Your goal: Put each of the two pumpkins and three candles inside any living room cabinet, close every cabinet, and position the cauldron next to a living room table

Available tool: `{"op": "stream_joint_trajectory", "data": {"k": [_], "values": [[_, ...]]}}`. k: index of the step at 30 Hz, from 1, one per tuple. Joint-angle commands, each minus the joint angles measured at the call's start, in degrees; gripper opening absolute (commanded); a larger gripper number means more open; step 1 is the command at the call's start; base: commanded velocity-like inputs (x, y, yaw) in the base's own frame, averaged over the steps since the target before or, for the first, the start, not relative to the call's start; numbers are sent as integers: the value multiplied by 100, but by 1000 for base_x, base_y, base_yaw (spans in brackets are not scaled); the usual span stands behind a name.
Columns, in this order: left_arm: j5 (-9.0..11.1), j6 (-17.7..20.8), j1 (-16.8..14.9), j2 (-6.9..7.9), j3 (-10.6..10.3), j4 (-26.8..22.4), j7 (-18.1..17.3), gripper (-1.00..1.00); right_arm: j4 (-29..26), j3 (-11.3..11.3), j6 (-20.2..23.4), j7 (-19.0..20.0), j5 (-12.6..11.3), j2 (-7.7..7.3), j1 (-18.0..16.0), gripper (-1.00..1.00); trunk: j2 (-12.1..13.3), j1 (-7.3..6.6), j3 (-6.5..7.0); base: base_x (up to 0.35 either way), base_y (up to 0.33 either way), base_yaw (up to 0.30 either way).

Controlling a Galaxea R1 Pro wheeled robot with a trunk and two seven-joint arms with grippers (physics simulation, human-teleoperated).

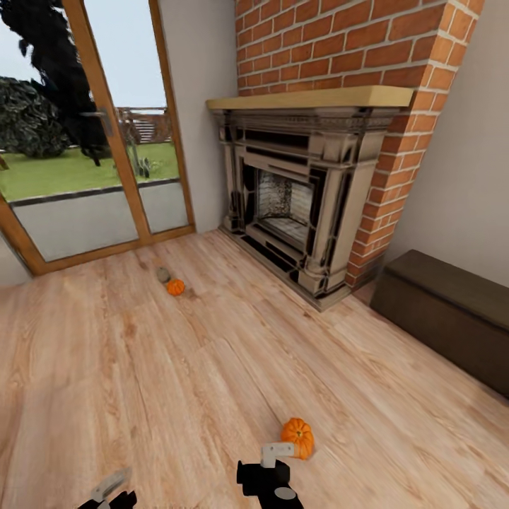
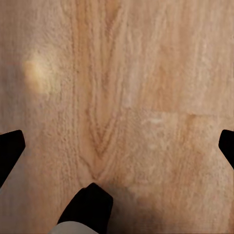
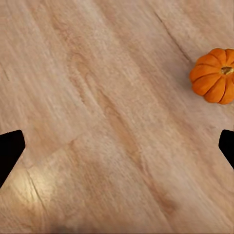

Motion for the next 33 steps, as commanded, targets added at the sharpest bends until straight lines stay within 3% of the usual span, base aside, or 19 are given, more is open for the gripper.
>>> {"op": "stream_joint_trajectory", "data": {"k": [1, 7, 17, 33], "values": [[-8, 39, 2, -4, 46, -16, 14, 100, -9, 23, 24, -45, -19, -3, -7, 100, -2, 0, -2, 2, 330, 258], [-14, 38, 2, -11, 46, -17, 15, 100, -9, 23, 24, -45, -20, -3, -7, 100, -2, 0, 14, 38, 324, 262], [-23, 31, 2, -21, 46, -17, 16, 100, -9, 23, 26, -45, -25, -3, -7, 100, -2, 0, 19, 234, 252, 270], [-38, 31, 2, -38, 37, -10, 15, 100, -9, 15, 18, -45, -26, -25, -7, 100, -2, 0, -57, 324, 20, 182]]}}
